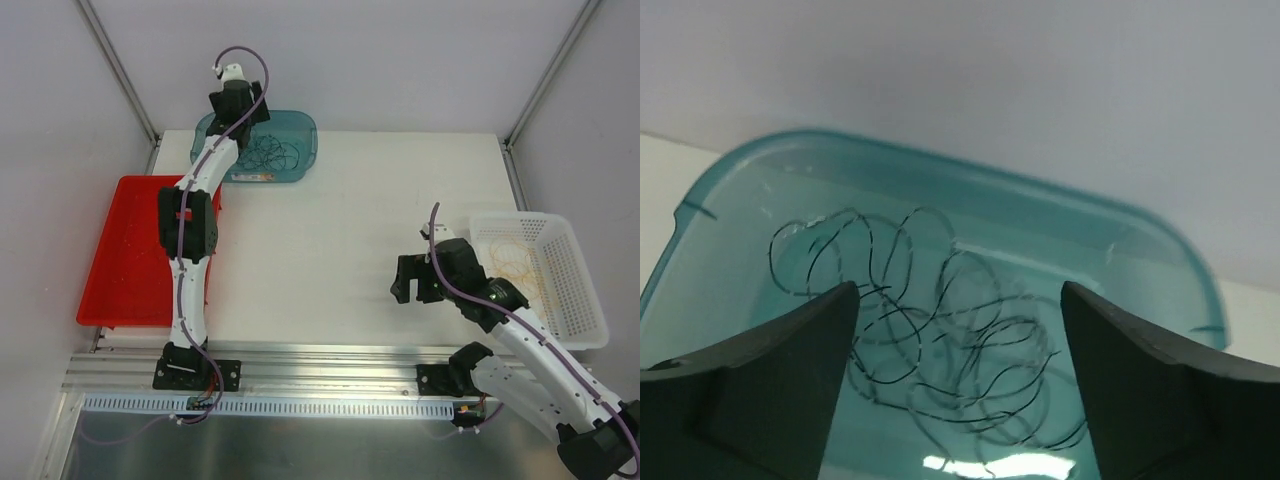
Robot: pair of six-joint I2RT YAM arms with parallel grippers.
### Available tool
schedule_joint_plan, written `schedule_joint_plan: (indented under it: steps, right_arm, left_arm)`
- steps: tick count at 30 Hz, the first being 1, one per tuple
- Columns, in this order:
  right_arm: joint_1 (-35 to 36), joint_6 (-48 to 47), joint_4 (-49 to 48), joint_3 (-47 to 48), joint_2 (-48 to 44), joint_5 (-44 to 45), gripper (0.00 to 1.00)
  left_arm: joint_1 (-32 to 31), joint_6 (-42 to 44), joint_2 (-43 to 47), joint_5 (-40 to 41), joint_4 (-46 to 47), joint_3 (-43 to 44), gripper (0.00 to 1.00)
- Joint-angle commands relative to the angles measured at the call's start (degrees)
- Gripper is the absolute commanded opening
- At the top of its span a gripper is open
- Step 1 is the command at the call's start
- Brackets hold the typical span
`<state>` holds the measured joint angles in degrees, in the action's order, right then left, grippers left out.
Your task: Untangle the cables
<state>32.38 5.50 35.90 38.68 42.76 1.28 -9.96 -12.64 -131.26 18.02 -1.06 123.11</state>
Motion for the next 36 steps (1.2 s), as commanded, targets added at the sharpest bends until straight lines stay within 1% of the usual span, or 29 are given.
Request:
schedule_joint_plan:
  steps: [1, 3, 4, 8, 9, 11, 12, 13, 14, 15, 17, 18, 20, 21, 22, 23, 24, 26, 27, 29, 30, 34, 36]
  right_arm:
    - [0.0, -1.1, 0.6, 2.8, 0.8, 0.7, 0.97]
    - [0.0, -1.0, 0.2, 3.3, 1.0, 0.7, 0.97]
    - [0.0, -1.4, 0.1, 3.7, 1.1, 0.7, 0.97]
    - [0.0, -1.5, 1.3, 5.4, 0.9, 2.8, 0.97]
    - [0.0, -1.6, 1.6, 6.5, 0.7, 3.5, 0.97]
    - [0.0, -2.5, 2.6, 7.5, 0.1, 5.6, 0.97]
    - [0.0, -3.1, 3.0, 9.4, 0.0, 6.4, 0.97]
    - [0.0, -3.6, 4.2, 10.5, -0.1, 7.4, 0.97]
    - [0.0, -4.8, 4.8, 12.0, 0.0, 9.1, 0.97]
    - [0.0, -5.2, 5.5, 13.4, 0.0, 9.9, 0.97]
    - [0.0, -6.9, 7.7, 18.0, 0.0, 12.0, 0.97]
    - [0.0, -7.1, 8.4, 19.3, -0.2, 12.6, 0.97]
    - [0.0, -7.6, 9.8, 22.7, -1.2, 13.9, 0.97]
    - [-0.1, -8.2, 10.2, 23.6, -2.5, 14.4, 0.97]
    - [0.0, -8.7, 10.8, 24.5, -3.1, 14.9, 0.97]
    - [0.0, -9.1, 11.2, 26.1, -3.9, 16.2, 0.97]
    - [0.0, -9.8, 11.6, 27.0, -5.4, 16.8, 0.97]
    - [-0.1, -10.4, 13.6, 29.3, -6.9, 18.9, 0.97]
    - [-0.1, -10.7, 14.2, 30.0, -7.7, 19.6, 0.97]
    - [-0.1, -10.9, 16.7, 31.4, -10.5, 21.3, 0.97]
    - [-0.1, -10.9, 17.3, 31.4, -11.6, 21.7, 0.97]
    - [0.0, -11.4, 19.7, 29.9, -21.4, 23.2, 0.97]
    - [0.0, -11.3, 20.9, 28.9, -24.9, 24.3, 0.97]
  left_arm:
    - [1.5, -2.0, 4.0, -2.6, 4.3, -3.3, 0.88]
    - [1.5, -1.6, 6.7, -3.7, 4.4, -6.3, 0.97]
    - [1.5, -1.1, 10.1, -5.1, 4.4, -7.4, 0.99]
    - [1.5, -0.2, 20.9, -8.0, 3.0, -14.8, 0.99]
    - [1.5, -0.5, 25.7, -8.4, 1.4, -17.9, 0.99]
    - [1.5, -1.9, 30.5, -9.8, -3.1, -22.1, 0.99]
    - [1.5, -3.2, 35.5, -10.7, -7.2, -23.8, 0.99]
    - [1.5, -3.7, 38.3, -12.7, -8.4, -25.9, 0.99]
    - [1.5, -4.3, 41.3, -14.0, -10.1, -30.6, 0.99]
    - [1.5, -5.3, 47.3, -14.8, -11.5, -32.8, 0.99]
    - [1.5, -5.5, 53.4, -17.2, -17.2, -36.9, 0.99]
    - [1.5, -5.4, 59.6, -17.5, -19.1, -40.4, 0.99]
    - [1.5, -4.9, 65.9, -17.3, -25.2, -44.9, 0.99]
    - [1.5, -4.3, 72.1, -17.1, -27.7, -46.0, 0.99]
    - [1.5, -4.0, 75.2, -16.7, -29.7, -46.8, 0.99]
    - [1.5, -3.7, 78.0, -16.3, -34.2, -47.7, 0.99]
    - [1.5, -3.1, 83.5, -15.3, -36.3, -48.0, 0.99]
    - [1.5, -2.9, 88.8, -13.6, -40.6, -47.9, 0.99]
    - [1.5, -3.2, 93.8, -12.8, -44.3, -47.8, 0.99]
    - [1.5, -3.8, 98.6, -10.0, -47.5, -47.9, 0.99]
    - [1.5, -4.1, 103.1, -9.4, -50.2, -48.0, 0.99]
    - [1.0, -5.3, 112.9, -4.8, -55.2, -49.4, 0.99]
    - [0.8, -5.4, 117.8, -4.0, -56.9, -50.8, 0.99]
